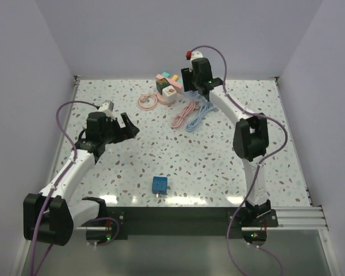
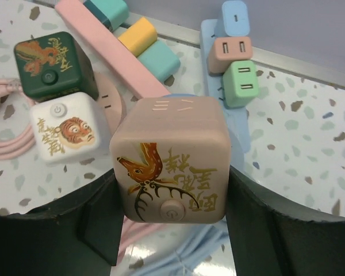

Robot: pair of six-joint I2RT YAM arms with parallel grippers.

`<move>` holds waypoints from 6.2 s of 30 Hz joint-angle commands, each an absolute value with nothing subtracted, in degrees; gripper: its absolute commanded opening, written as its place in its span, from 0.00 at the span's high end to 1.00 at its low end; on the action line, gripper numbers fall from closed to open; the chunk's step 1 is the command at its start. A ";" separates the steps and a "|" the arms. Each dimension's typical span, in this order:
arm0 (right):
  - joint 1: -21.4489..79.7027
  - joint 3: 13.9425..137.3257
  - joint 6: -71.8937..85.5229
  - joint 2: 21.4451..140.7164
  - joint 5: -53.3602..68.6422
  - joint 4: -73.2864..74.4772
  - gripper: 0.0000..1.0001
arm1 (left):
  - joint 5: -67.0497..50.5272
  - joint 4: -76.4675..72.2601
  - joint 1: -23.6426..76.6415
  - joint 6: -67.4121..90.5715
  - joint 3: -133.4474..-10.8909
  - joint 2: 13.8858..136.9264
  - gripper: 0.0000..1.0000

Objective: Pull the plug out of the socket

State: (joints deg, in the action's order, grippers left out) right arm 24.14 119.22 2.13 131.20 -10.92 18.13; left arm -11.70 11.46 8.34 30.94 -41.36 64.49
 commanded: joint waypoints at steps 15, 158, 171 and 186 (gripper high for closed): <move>23.47 89.61 8.60 90.54 3.49 37.88 1.00 | -26.00 -2.46 17.04 27.95 -44.74 70.22 0.00; 35.35 72.41 16.17 82.61 2.94 45.09 0.01 | -13.42 14.87 -12.93 30.85 -44.57 63.63 0.00; 31.46 108.41 3.61 114.94 -10.99 24.71 0.02 | -24.96 6.07 3.24 27.77 -47.82 76.11 0.00; 31.11 144.74 5.45 150.46 -7.03 17.75 0.03 | -24.52 6.76 6.15 29.00 -44.30 74.80 0.00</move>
